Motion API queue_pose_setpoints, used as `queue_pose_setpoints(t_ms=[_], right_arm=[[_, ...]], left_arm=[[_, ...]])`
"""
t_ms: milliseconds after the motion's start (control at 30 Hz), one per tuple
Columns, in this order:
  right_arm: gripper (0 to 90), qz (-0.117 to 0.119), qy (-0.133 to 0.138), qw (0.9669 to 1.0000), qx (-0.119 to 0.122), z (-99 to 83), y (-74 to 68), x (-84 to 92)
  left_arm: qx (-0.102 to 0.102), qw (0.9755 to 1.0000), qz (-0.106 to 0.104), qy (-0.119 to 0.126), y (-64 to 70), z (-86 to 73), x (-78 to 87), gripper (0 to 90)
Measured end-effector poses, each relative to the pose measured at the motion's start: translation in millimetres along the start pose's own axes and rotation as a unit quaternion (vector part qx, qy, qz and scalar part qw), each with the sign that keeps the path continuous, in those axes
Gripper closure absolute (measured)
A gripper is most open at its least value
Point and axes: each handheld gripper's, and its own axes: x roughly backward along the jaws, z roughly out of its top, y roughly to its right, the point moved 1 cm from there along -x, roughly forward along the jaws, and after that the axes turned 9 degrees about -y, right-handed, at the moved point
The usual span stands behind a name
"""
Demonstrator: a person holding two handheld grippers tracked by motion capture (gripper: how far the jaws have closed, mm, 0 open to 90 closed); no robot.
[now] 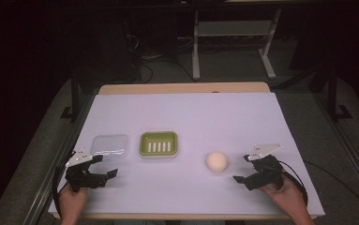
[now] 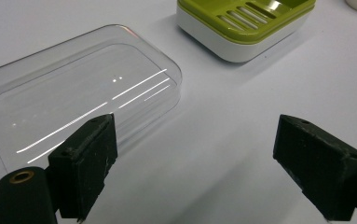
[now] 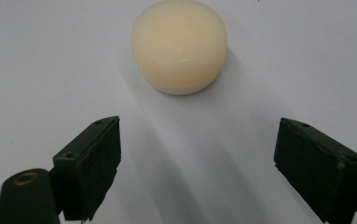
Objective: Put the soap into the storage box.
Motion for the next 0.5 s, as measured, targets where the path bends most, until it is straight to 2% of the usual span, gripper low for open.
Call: queue_pose_setpoints(t_ms=[133, 167, 267, 433, 500], right_arm=[[13.8, -0.002, -0.007, 1.0, 0.005, 7.1, -1.8, 5.9], [13.8, -0.002, -0.007, 1.0, 0.005, 7.1, -1.8, 5.9], [13.9, -0.004, -0.017, 0.9998, 0.006, 15.5, -0.1, 9.4], [13.9, 0.0, -0.013, 0.9999, 0.006, 26.5, 2.7, 13.5], [13.9, 0.0, -0.013, 0.9999, 0.009, 33.3, 2.4, 15.7]], left_arm=[[-0.005, 1.0, 0.001, -0.005, 0.1, 0.8, -0.1, 12.9], [0.001, 1.0, -0.001, -0.003, 1.0, 0.3, -0.3, 12.9], [-0.003, 1.0, 0.0, 0.002, 0.5, 1.8, -0.1, 12.9], [0.0, 1.0, 0.003, 0.003, 1.3, 1.7, 0.8, 12.9], [-0.006, 1.0, 0.004, 0.001, -0.2, 0.8, 1.4, 12.9]])
